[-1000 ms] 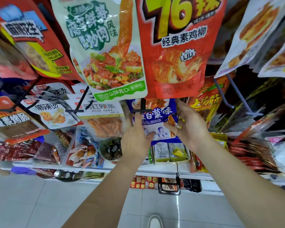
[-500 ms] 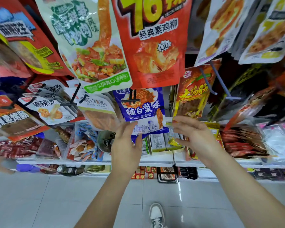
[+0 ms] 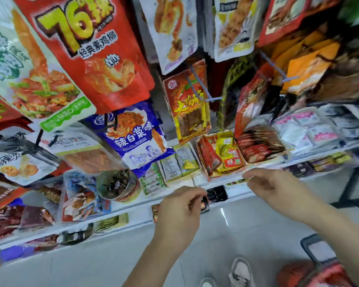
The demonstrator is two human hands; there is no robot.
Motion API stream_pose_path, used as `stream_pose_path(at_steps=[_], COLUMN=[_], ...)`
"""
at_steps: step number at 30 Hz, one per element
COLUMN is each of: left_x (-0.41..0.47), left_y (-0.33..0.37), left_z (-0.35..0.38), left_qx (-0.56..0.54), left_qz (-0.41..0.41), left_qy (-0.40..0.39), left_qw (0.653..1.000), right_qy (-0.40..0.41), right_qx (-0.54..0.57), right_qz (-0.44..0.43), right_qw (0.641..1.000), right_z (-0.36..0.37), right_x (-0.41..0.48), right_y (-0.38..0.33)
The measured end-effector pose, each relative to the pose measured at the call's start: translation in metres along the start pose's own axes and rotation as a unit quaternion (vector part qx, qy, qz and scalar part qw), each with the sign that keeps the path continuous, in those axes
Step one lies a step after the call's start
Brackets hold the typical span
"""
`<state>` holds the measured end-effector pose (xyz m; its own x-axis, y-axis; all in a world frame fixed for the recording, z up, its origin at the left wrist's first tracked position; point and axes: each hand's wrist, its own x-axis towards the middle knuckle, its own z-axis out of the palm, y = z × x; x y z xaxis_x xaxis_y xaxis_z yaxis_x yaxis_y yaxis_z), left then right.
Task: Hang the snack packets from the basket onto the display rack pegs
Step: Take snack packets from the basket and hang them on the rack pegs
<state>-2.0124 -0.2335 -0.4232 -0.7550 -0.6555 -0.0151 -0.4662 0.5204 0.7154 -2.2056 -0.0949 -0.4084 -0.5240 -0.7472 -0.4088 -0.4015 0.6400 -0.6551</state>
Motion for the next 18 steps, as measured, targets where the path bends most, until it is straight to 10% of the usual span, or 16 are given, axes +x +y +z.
stream_pose_path(at_steps=[18], left_x=[-0.132], left_y=[0.073], left_z=[0.215], left_qx=[0.075], left_qz=[0.297], left_qy=[-0.348], left_qw=[0.886], right_qy=[0.211], right_qx=[0.058], right_qz=[0.362], right_qw=[0.906], right_z=[0.107], right_x=[-0.32], right_y=[0.24])
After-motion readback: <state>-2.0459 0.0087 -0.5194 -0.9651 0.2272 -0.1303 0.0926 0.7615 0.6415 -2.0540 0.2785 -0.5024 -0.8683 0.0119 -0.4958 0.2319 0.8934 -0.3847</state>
